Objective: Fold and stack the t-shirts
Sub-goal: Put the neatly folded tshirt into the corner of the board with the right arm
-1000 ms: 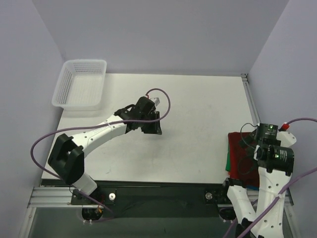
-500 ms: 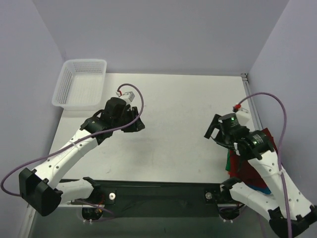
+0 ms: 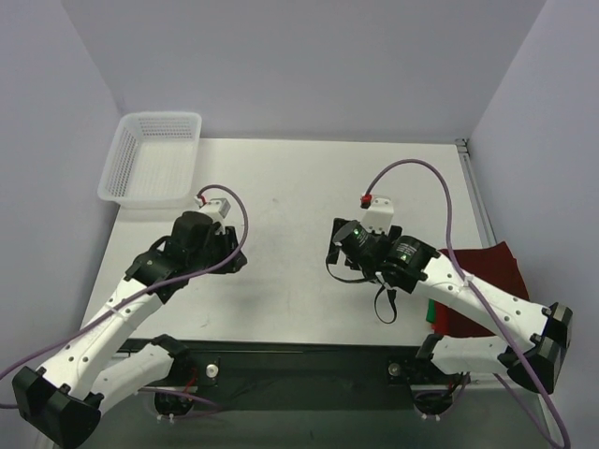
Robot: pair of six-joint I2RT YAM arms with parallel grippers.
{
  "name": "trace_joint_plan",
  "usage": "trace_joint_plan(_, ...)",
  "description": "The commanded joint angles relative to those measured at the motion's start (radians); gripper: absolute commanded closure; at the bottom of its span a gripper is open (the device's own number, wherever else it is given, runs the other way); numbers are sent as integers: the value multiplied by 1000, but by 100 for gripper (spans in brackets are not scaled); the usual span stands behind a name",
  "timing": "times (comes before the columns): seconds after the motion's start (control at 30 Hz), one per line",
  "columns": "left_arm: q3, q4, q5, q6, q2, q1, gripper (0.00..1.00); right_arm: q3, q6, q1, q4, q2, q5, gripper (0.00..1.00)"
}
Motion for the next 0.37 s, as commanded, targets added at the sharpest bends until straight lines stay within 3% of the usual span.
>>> trace_joint_plan(0.0, -14, -12, -27, 36, -43, 7, 54, -30, -9, 3, 52, 21, 64, 0)
trace_joint_plan(0.33, -20, -13, -21, 39, -73, 9, 54, -99, -4, 1, 135, -15, 86, 0)
